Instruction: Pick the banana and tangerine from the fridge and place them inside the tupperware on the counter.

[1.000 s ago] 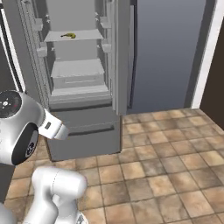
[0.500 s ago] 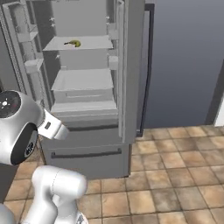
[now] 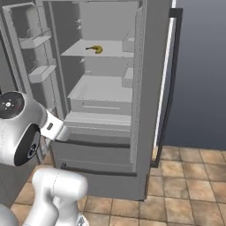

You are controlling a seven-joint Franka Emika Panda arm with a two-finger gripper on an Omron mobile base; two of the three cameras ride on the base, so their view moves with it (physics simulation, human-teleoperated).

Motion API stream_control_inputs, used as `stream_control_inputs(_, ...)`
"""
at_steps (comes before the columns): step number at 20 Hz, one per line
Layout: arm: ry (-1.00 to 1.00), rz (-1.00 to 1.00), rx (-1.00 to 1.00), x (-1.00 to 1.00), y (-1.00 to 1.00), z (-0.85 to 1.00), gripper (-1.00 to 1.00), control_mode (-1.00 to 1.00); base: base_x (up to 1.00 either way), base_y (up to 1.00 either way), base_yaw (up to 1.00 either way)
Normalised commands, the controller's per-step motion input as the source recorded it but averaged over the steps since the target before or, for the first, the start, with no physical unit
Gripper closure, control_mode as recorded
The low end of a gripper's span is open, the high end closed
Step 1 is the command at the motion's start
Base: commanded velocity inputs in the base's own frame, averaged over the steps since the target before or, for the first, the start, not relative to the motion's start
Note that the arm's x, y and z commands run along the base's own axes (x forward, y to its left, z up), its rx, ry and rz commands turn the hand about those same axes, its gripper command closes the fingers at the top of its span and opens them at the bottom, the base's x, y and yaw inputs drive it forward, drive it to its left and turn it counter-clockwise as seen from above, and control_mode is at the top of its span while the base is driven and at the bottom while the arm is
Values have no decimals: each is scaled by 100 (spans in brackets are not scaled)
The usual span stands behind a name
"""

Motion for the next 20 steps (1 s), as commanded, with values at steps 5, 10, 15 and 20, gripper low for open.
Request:
stream_control_inputs(5,0,0,0,0,0,0,-100,100,31,-37,0)
stream_control_inputs(10,0,0,0,0,0,0,-100,100,50,-42,0)
stream_control_inputs(15,0,0,0,0,0,0,-100,100,47,-16,1)
stream_control_inputs(20,0,0,0,0,0,0,-100,100,34,0,1)
